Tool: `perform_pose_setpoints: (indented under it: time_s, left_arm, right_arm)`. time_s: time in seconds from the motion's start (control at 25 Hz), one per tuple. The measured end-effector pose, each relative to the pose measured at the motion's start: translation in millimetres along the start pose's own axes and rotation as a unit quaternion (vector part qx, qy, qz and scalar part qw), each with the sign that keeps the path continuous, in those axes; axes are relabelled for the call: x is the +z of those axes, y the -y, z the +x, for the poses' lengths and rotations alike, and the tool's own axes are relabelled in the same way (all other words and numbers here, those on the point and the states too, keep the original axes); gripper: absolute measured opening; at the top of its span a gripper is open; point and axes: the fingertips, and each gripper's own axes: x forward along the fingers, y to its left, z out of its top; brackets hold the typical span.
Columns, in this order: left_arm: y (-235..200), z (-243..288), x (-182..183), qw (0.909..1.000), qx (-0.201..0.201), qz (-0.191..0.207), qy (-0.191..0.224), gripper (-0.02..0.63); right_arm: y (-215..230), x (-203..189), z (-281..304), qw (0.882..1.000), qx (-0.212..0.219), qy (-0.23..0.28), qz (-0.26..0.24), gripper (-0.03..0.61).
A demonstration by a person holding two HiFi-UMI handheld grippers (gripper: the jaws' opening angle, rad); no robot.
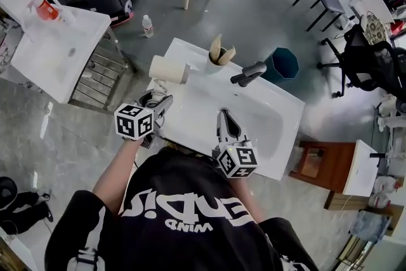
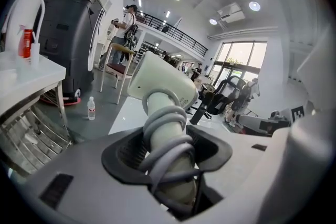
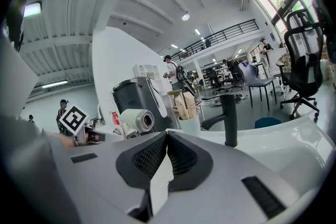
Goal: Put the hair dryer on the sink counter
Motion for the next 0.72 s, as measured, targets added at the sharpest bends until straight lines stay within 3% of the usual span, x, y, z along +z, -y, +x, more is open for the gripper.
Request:
perform_pose_setpoints:
  time_s: [0.72]
  left_arm:
    - [-37.9, 72.8, -1.6, 0.9973, -0.015, 0.021, -0.068, 0.23]
  right_arm:
    - [14.5, -6.6, 9.0, 1.0, -0.025, -0.012, 0.005, 0.023]
